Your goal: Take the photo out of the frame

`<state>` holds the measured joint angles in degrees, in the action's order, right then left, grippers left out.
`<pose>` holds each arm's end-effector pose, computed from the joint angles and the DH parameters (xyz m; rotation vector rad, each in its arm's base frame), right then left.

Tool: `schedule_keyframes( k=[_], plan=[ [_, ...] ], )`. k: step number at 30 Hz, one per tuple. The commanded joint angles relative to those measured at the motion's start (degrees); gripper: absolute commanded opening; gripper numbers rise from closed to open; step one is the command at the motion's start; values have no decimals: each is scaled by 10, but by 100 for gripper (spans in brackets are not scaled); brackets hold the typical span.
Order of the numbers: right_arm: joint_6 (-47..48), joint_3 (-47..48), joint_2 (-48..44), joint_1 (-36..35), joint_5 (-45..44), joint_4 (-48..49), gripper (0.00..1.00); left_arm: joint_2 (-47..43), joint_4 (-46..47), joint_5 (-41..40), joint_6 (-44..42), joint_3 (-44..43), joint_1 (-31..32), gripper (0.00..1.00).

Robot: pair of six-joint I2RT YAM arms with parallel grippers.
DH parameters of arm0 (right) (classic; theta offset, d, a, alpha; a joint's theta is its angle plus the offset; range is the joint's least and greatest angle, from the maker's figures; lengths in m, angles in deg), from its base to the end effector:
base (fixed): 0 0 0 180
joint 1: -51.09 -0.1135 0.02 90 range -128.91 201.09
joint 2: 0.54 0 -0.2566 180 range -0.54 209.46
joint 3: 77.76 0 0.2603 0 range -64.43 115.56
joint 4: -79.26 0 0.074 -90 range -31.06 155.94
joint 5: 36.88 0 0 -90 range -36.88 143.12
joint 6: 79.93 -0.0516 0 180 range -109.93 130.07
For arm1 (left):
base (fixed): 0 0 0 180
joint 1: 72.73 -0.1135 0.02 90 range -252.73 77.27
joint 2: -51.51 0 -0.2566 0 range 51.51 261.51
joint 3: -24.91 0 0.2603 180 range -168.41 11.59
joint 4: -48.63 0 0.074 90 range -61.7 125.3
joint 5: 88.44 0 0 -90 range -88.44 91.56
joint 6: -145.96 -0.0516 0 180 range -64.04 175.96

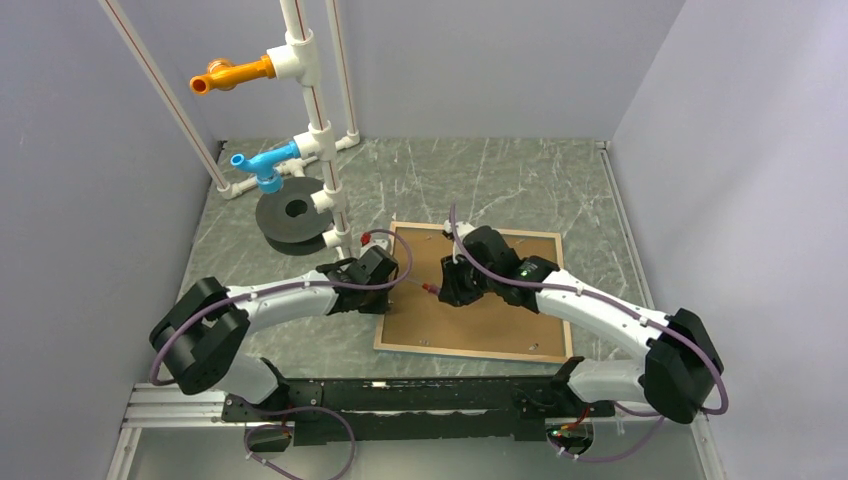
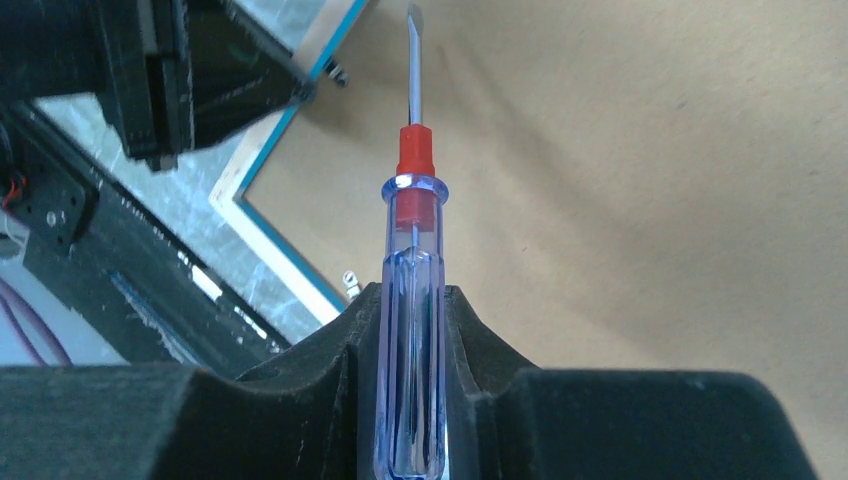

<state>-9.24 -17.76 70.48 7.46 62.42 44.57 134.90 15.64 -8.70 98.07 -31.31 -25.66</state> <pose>0.1964 0.1987 0.2170 -0.6011 2.4010 0.6972 0.2002 -0.2018 0.1413 0.0509 2.6298 -0.3238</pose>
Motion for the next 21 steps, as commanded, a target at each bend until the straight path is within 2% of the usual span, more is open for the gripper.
schedule_keyframes(
  k=[1,5,7,9,12,15,21],
  plan=[
    [-26,-11,-44,-38,-16,-4,0,-57,30,32,-9,24,-4,22],
    [-49,-30,-56,-77,-30,0,0,-153,58,69,16,101,-3,48],
    [-61,-38,-58,-91,-38,7,0,-194,69,86,32,136,-3,56],
    [-70,-43,-57,-104,-40,17,0,-232,86,97,51,167,-3,59],
    [-81,-45,-51,-124,-47,27,0,-258,131,125,71,207,-3,60],
    [-85,-42,-43,-142,-65,24,0,-241,145,126,77,211,1,59],
    [-93,-38,-42,-166,-83,22,0,-190,116,77,74,182,18,46]
  ],
)
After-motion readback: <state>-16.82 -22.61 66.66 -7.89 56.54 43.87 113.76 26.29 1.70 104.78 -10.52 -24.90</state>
